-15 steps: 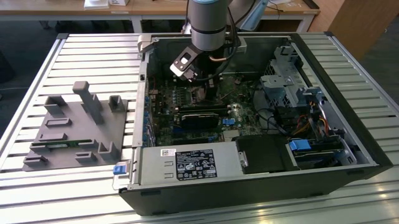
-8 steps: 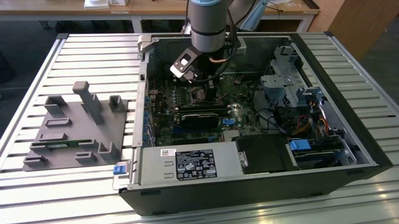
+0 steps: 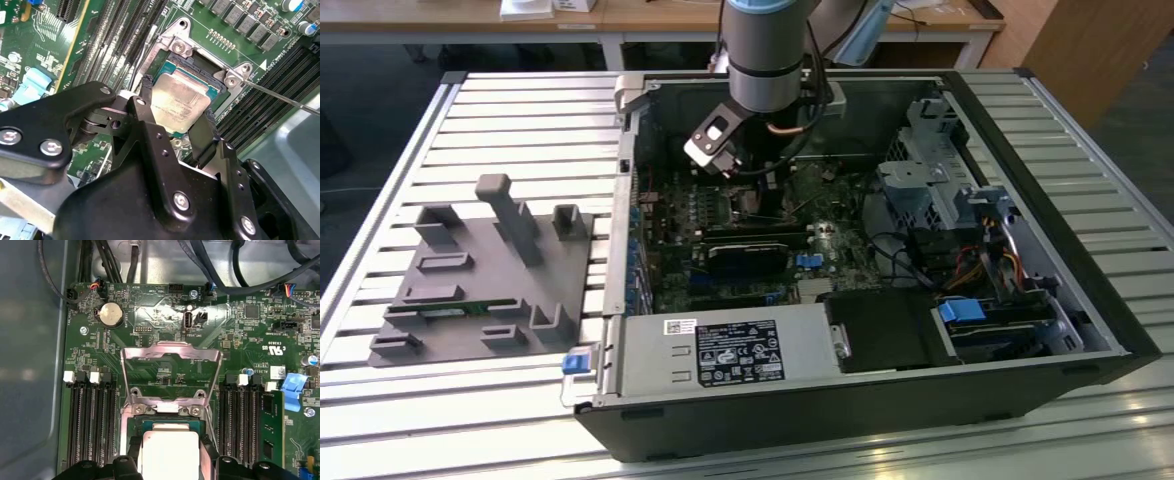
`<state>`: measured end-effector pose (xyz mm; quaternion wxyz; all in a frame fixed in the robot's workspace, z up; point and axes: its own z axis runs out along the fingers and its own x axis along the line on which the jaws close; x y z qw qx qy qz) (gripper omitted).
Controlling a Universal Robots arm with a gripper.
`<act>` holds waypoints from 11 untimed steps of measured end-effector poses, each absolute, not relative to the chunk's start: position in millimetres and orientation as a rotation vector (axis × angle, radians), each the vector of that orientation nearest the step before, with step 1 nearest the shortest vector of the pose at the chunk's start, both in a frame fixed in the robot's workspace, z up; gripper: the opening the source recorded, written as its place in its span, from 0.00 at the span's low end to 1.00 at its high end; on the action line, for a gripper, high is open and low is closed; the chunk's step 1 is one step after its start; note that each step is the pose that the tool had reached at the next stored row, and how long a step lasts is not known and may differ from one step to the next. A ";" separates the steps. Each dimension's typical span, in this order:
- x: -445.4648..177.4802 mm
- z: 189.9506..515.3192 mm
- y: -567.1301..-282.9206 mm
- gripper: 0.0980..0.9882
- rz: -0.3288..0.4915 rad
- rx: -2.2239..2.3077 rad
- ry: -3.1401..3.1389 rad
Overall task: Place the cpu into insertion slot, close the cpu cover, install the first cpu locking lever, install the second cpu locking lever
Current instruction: 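Place the cpu into insertion slot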
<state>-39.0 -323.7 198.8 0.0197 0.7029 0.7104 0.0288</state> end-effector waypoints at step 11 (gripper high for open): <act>-39.0 194.0 -321.8 0.49 0.086 2.183 2.205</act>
